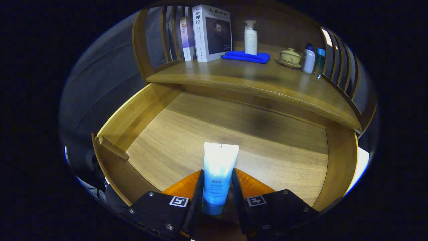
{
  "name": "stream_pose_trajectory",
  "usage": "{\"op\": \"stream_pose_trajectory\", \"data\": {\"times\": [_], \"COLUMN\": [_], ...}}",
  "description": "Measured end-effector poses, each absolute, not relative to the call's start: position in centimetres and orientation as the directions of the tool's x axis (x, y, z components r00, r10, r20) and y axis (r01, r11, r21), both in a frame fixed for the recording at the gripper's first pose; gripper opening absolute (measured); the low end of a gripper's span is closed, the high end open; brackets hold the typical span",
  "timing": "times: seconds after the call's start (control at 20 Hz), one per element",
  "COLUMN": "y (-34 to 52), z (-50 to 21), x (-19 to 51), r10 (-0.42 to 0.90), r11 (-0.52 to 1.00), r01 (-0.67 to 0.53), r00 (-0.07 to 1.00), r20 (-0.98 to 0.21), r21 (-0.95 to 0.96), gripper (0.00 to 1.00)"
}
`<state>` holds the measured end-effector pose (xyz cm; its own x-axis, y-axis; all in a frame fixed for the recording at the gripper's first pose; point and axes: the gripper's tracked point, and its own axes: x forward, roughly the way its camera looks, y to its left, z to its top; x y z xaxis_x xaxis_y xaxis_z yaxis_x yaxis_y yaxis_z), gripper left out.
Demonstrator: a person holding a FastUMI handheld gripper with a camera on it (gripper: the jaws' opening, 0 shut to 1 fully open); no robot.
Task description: Pull open the drawer, take out the items inside it, and place them on the countertop above the cabinet.
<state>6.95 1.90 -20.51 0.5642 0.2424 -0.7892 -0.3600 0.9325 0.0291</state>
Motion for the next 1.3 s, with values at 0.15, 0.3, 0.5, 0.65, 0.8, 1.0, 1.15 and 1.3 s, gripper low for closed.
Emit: {"op": "stream_pose_trajectory", "data": {"times": [0.15,0.3,0.5,0.65,0.8,1.0,1.15,1.3], "y": [2.0,2.5,3.1,3.3,3.1,1.8,1.1,0.1], "z": [-18.0,-15.0,-11.1,-9.0,-7.4,-6.1,-5.9,-7.2], "x": [7.8,9.4,11.5,13.8,16.5,21.1,24.0,26.4], "r10": [0.263,0.275,0.281,0.267,0.243,0.153,0.108,0.056], "r11": [0.936,0.935,0.938,0.945,0.957,0.982,0.990,0.993], "r01": [-0.350,-0.353,-0.346,-0.326,-0.291,-0.189,-0.140,-0.102], "r00": [0.613,0.674,0.736,0.770,0.802,0.857,0.869,0.862], "r20": [-0.745,-0.686,-0.616,-0.579,-0.545,-0.493,-0.482,-0.503], "r21": [0.042,0.028,0.015,0.002,-0.001,-0.023,-0.030,-0.065], "gripper": [0.49,0.49,0.49,0.49,0.48,0.49,0.49,0.50]}}
